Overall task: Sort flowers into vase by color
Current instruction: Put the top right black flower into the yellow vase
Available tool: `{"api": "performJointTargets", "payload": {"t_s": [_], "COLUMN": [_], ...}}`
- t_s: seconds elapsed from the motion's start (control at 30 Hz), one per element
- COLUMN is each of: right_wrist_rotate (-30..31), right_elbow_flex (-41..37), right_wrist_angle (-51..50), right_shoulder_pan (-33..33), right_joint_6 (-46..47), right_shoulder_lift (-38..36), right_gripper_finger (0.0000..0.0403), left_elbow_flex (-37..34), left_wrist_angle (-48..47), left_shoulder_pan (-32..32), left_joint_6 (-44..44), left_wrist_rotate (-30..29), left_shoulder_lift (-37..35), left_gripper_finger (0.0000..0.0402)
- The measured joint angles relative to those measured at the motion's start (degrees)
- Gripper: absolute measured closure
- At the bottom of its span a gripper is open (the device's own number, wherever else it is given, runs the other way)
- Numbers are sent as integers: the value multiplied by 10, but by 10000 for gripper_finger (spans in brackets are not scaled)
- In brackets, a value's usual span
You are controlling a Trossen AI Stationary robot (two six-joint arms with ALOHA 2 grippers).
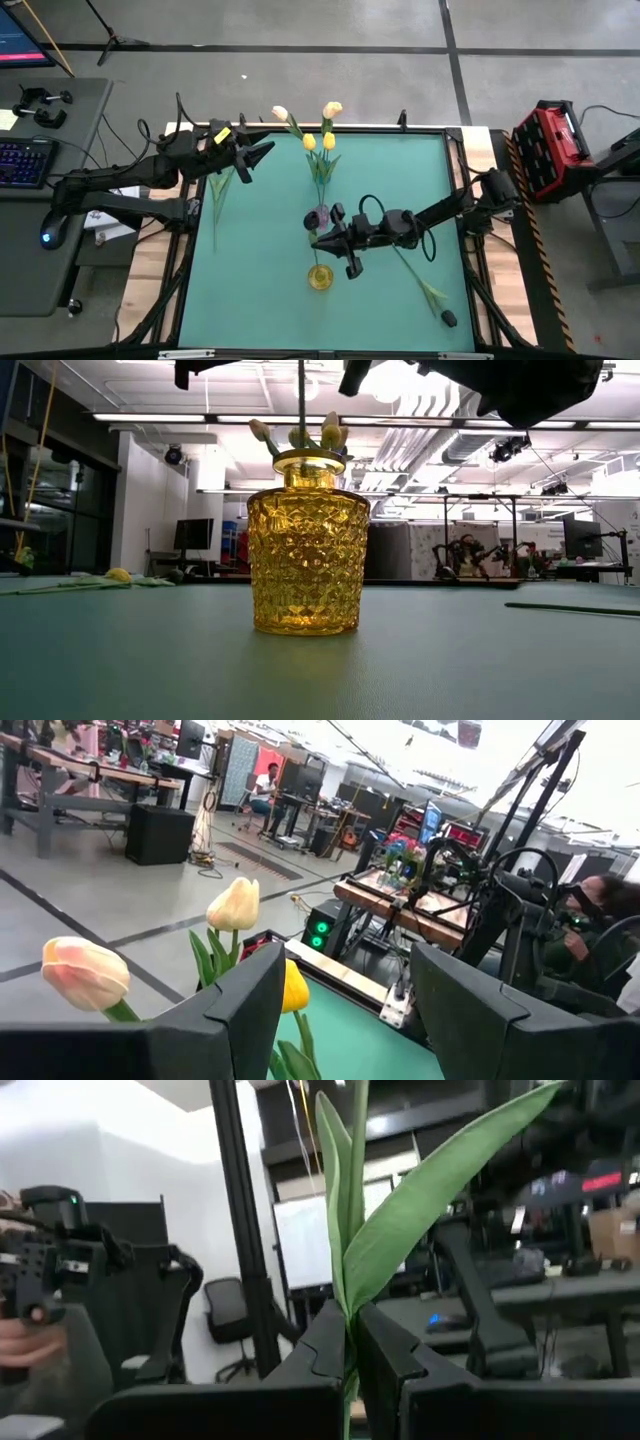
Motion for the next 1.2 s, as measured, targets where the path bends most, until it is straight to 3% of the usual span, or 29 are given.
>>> {"api": "performJointTargets", "payload": {"t_s": [0.43, 0.6, 0.83, 0.97, 1.2], "right_wrist_rotate": [-1, -59, -56, -53, -57], "right_elbow_flex": [0, 0, 0, 0, 0], "right_wrist_angle": [-53, -66, -263, -399, -642], "right_shoulder_pan": [20, 21, 22, 22, 22], "right_joint_6": [17, 72, 96, 108, 147], "right_shoulder_lift": [0, -2, -71, -136, -242], "right_gripper_finger": [403, 403, 394, 346, 213], "left_elbow_flex": [0, 0, 0, 0, 0], "left_wrist_angle": [-1, -1, -1, -1, -1], "left_shoulder_pan": [0, 0, 0, 0, 0], "left_joint_6": [-4, -20, -51, -52, -61], "left_wrist_rotate": [0, 0, 0, 0, 0], "left_shoulder_lift": [0, 0, 0, 0, 0], "left_gripper_finger": [200, 200, 200, 200, 200]}}
